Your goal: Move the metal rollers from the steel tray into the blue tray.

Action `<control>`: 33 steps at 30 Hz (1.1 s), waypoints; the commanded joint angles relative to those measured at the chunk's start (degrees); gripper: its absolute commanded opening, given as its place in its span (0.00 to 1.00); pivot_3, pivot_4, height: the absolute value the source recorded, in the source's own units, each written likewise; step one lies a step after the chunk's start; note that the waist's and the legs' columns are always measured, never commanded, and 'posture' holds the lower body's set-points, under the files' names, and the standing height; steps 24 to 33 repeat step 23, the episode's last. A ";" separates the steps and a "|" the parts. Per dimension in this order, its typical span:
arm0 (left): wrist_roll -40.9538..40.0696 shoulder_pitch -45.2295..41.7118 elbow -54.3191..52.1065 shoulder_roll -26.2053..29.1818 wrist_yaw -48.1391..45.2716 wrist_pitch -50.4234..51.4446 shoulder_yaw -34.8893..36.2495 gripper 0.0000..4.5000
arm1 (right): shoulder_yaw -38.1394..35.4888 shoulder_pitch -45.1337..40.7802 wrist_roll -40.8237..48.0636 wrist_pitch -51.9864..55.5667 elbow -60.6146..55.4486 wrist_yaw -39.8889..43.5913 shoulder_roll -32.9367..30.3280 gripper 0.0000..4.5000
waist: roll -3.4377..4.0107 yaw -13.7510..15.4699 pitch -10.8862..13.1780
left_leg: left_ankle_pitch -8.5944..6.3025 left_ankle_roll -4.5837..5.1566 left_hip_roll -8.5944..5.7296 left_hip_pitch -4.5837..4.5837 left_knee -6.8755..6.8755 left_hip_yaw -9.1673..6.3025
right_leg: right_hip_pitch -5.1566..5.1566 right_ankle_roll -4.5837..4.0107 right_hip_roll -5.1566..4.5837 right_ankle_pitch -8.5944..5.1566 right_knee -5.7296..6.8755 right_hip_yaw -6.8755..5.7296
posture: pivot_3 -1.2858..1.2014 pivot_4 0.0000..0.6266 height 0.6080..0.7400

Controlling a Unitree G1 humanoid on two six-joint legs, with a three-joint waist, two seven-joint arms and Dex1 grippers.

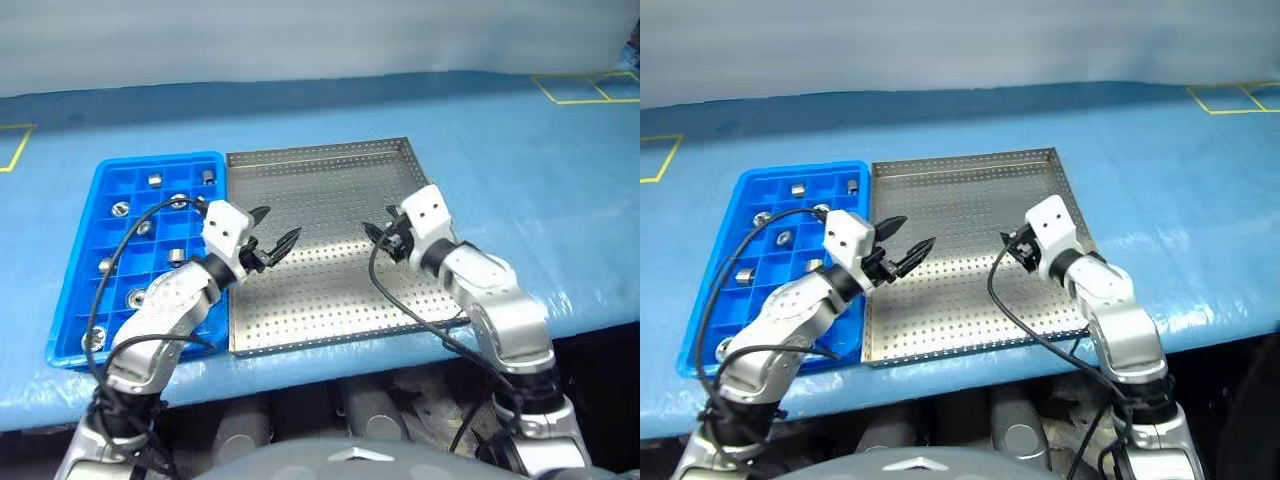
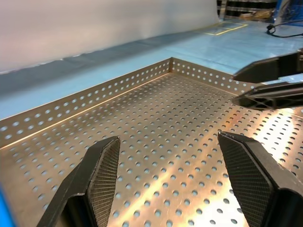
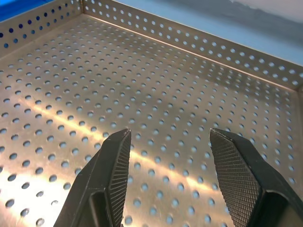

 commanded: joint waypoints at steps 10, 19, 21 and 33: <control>4.17 1.42 0.78 -3.63 -1.70 -3.63 0.28 0.80 | -2.29 2.68 2.63 -0.05 -3.24 -1.43 -0.46 0.61 | -0.01 -5.28 0.00 | 0.03 0.08 -0.23 0.07 0.24 0.18 | 0.13 0.71 0.02 0.09 -0.03 0.66 | 0.39 0.24 1.00; 5.72 2.11 0.06 -5.23 -0.81 -3.55 0.81 0.80 | -0.96 1.36 3.39 -0.90 -1.99 -1.03 -0.36 0.61 | -0.01 -5.15 0.00 | 0.01 0.11 -0.24 0.09 0.23 0.24 | 0.10 0.72 0.05 0.12 -0.01 0.82 | 0.40 0.24 1.00; 5.93 2.10 0.06 -5.31 -0.91 -3.58 0.99 0.80 | -1.04 1.10 3.53 -0.99 -1.63 -1.28 -0.27 0.61 | -0.01 -5.05 0.00 | 0.00 0.13 -0.25 0.09 0.23 0.25 | 0.10 0.72 0.04 0.14 -0.02 0.85 | 0.40 0.24 1.00; 6.22 2.11 0.07 -5.47 -0.90 -3.60 1.10 0.80 | -0.98 0.90 3.60 -1.11 -1.26 -1.38 -0.20 0.61 | -0.01 -4.98 0.00 | -0.01 0.14 -0.25 0.09 0.23 0.26 | 0.09 0.72 0.04 0.14 -0.02 0.87 | 0.40 0.24 1.00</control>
